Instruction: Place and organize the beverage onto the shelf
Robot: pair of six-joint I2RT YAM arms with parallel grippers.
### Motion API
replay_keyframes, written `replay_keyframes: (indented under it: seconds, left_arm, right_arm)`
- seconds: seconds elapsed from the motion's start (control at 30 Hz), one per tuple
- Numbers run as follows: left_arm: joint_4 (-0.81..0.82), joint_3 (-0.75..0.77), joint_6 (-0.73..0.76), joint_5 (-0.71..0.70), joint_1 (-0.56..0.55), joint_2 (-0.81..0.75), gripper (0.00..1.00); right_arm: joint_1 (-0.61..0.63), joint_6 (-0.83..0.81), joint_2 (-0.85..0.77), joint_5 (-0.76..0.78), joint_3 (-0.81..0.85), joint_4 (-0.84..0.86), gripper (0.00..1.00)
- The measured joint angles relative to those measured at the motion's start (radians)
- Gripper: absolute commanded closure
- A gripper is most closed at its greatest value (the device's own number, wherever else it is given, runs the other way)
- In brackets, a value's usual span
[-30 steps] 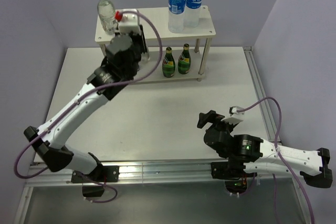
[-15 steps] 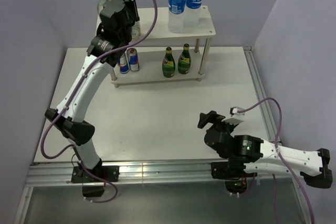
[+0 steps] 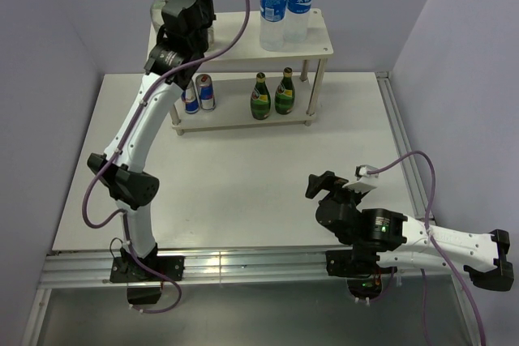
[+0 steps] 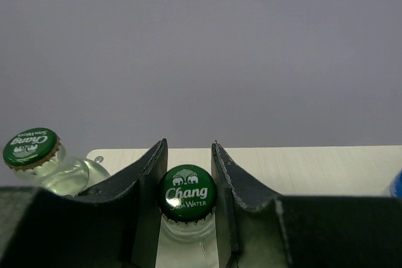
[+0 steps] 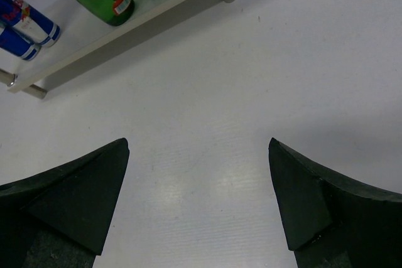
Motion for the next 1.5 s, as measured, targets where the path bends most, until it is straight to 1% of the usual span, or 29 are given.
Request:
replay_keyframes:
  seconds: [0.13, 0.17, 0.2, 0.23, 0.3, 0.33, 0.4, 0.43, 0.47, 0.53, 0.63, 0.73, 0.97, 1.23, 1.5]
  left_arm:
    - [0.008, 0.006, 0.001, 0.005, 0.028, 0.007, 1.0]
    - [0.008, 0.006, 0.001, 0.005, 0.034, 0.007, 0.98]
    - [0.011, 0.002, 0.0, 0.006, 0.041, 0.007, 0.96]
    - [0.019, -0.003, -0.002, 0.006, 0.045, 0.007, 0.91]
    - [0.044, -0.016, -0.003, 0.008, 0.052, 0.006, 0.88]
    - [0.055, -0.021, -0.003, 0.008, 0.054, 0.006, 0.82]
    - [0.068, -0.028, -0.003, 0.008, 0.055, 0.006, 0.75]
    - [0.072, -0.03, -0.003, 0.008, 0.055, 0.006, 0.66]
    - [0.076, -0.032, -0.003, 0.008, 0.055, 0.006, 0.58]
    - [0.083, -0.034, -0.002, 0.008, 0.056, 0.006, 0.41]
    - [0.094, -0.036, -0.003, 0.011, 0.056, 0.006, 0.28]
    - [0.106, -0.039, -0.004, 0.016, 0.056, 0.006, 0.23]
    - [0.108, -0.05, -0.007, 0.021, 0.056, 0.003, 0.23]
    - [0.114, -0.128, -0.014, 0.023, 0.044, -0.041, 0.22]
    - [0.147, -0.214, 0.002, -0.017, -0.021, -0.116, 0.22]
  right_arm:
    - [0.0, 0.0, 0.004, 0.002, 0.0, 0.001, 0.01]
    - [0.0, 0.0, 0.006, 0.003, 0.0, 0.001, 0.01]
    - [0.0, 0.0, 0.009, 0.006, 0.0, 0.001, 0.01]
    - [0.0, 0.0, 0.011, 0.008, 0.0, 0.001, 0.01]
    - [0.0, 0.0, 0.014, 0.01, 0.0, 0.001, 0.01]
    - [0.0, 0.0, 0.015, 0.011, 0.0, 0.001, 0.01]
    - [0.0, 0.0, 0.015, 0.015, 0.0, 0.001, 0.01]
    - [0.0, 0.001, 0.015, 0.015, 0.0, 0.001, 0.01]
    - [0.0, 0.001, 0.015, 0.015, 0.0, 0.001, 0.01]
    - [0.0, 0.002, 0.015, 0.015, 0.0, 0.001, 0.01]
    - [0.0, 0.003, 0.015, 0.015, -0.001, 0.001, 0.01]
    - [0.0, 0.004, 0.015, 0.016, -0.007, 0.001, 0.01]
    - [0.0, 0.004, 0.015, 0.018, -0.013, 0.001, 0.01]
    - [0.0, 0.004, 0.017, 0.019, -0.014, 0.001, 0.0]
    - [0.0, 0.006, 0.03, 0.022, -0.014, 0.001, 0.01]
